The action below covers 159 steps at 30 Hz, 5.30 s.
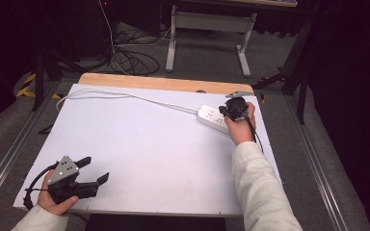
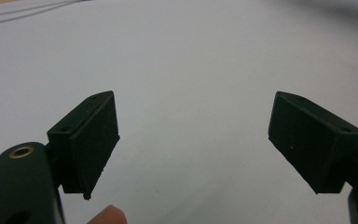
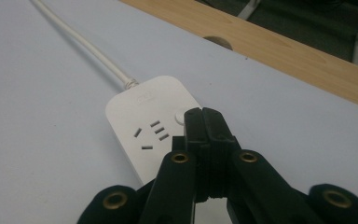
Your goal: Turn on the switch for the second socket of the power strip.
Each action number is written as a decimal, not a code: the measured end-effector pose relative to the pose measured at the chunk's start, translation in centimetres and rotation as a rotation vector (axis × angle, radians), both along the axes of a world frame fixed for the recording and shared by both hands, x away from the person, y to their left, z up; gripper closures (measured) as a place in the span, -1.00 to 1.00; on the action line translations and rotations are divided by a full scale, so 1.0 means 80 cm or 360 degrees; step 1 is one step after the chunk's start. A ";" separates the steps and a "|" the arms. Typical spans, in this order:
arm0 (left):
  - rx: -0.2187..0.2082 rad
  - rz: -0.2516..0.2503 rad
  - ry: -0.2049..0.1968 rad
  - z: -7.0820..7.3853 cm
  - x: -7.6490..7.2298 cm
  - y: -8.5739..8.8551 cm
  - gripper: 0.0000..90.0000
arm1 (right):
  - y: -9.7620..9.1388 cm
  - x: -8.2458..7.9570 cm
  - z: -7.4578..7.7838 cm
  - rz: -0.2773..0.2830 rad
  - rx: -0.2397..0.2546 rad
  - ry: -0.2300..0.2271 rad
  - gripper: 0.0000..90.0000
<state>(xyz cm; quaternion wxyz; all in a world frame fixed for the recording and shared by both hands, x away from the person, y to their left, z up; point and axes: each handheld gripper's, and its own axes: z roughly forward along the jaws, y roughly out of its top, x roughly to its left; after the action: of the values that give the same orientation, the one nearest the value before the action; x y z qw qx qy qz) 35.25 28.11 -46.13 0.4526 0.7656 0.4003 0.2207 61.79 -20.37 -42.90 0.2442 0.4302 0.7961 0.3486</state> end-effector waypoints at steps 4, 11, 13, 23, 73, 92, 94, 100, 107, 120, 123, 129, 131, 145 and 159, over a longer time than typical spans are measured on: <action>-0.0012 0.0001 0.0000 0.000 0.000 0.000 -0.63 | -0.001 0.004 -0.004 -0.0023 -0.0005 0.0013 1.00; -0.0007 -0.0004 0.0005 0.000 0.001 0.000 -0.63 | -0.006 0.009 -0.012 -0.0059 -0.0003 0.0052 1.00; -0.0006 -0.0002 0.0004 0.000 0.001 0.000 -0.63 | -0.007 0.010 -0.013 -0.0070 -0.0007 0.0060 1.00; -0.0011 -0.0010 0.0012 -0.001 0.001 -0.001 -0.63 | -0.011 0.015 -0.019 -0.0103 0.0007 0.0095 1.00; -0.0012 -0.0016 0.0019 -0.001 0.001 -0.001 -0.63 | -0.005 0.013 -0.035 -0.0103 -0.0075 0.0007 1.00; -0.0006 -0.0025 0.0025 -0.002 0.001 -0.002 -0.63 | -0.007 0.015 -0.035 -0.0127 -0.0027 0.0039 1.00; -0.0005 -0.0025 0.0026 -0.002 0.001 -0.002 -0.63 | -0.008 0.015 -0.036 -0.0133 -0.0008 0.0042 1.00; -0.0005 -0.0025 0.0025 -0.002 0.001 -0.001 -0.63 | -0.005 0.014 -0.036 -0.0148 -0.0033 0.0037 1.00; -0.0015 -0.0023 0.0030 -0.001 0.001 -0.001 -0.63 | -0.004 0.013 -0.037 -0.0160 -0.0037 0.0026 1.00; -0.0004 -0.0029 0.0027 -0.001 0.002 -0.001 -0.63 | 0.002 0.010 -0.038 -0.0170 -0.0106 -0.0003 1.00; -0.0012 -0.0026 0.0026 -0.001 0.001 -0.001 -0.63 | 0.003 0.010 -0.038 -0.0172 -0.0094 0.0004 1.00; -0.0015 -0.0020 0.0022 -0.001 0.001 0.000 -0.63 | 0.002 0.009 -0.038 -0.0170 -0.0062 0.0007 1.00; -0.0013 -0.0021 0.0022 0.000 0.001 0.000 -0.63 | 0.003 0.007 -0.038 -0.0169 -0.0060 -0.0011 1.00; -0.0007 -0.0036 0.0013 0.001 0.002 -0.003 -0.63 | 0.002 -0.019 0.010 -0.0116 0.0058 -0.0139 0.97; -0.0019 -0.0053 0.0026 0.000 0.010 -0.009 -0.63 | 0.002 -0.050 0.042 -0.0038 0.0092 -0.0182 0.92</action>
<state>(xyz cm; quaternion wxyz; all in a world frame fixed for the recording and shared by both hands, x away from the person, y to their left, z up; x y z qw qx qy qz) 36.02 27.36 -46.13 0.4576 0.7712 0.3926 0.2044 57.79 -20.17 -39.55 0.2808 0.4258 0.7653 0.3925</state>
